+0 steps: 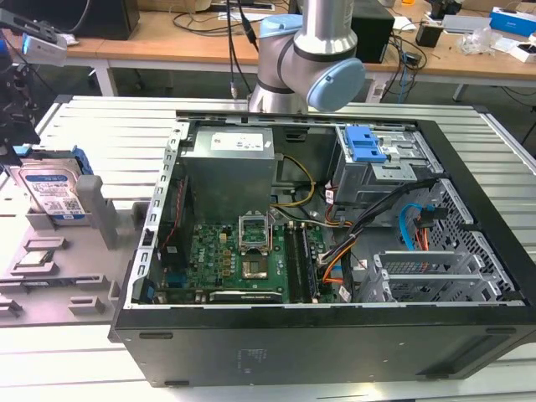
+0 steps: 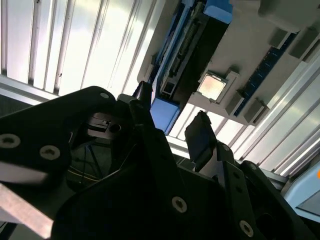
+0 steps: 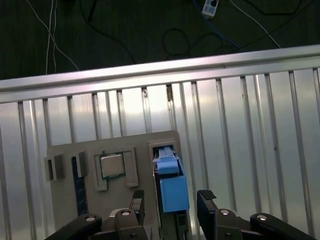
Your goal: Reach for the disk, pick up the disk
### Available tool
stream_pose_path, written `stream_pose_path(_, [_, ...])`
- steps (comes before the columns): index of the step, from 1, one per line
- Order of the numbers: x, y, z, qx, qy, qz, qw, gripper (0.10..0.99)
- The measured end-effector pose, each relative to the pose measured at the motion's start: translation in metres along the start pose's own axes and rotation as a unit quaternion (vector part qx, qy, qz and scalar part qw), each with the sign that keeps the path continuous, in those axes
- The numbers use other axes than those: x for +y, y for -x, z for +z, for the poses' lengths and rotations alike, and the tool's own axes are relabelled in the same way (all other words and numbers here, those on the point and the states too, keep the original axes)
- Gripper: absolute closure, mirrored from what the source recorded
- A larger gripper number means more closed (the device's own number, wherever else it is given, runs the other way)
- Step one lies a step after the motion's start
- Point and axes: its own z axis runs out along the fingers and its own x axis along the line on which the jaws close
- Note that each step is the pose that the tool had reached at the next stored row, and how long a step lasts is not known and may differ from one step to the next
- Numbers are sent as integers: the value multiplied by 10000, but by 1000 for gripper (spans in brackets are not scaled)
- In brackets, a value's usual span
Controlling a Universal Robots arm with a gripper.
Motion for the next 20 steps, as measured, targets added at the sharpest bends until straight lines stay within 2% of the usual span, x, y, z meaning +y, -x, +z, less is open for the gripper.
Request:
stream_pose_path(10, [-5,14,163,4,0,-75,10000,541])
stream_pose_path(20, [-10,16,278,8,-1,-79,10000,541])
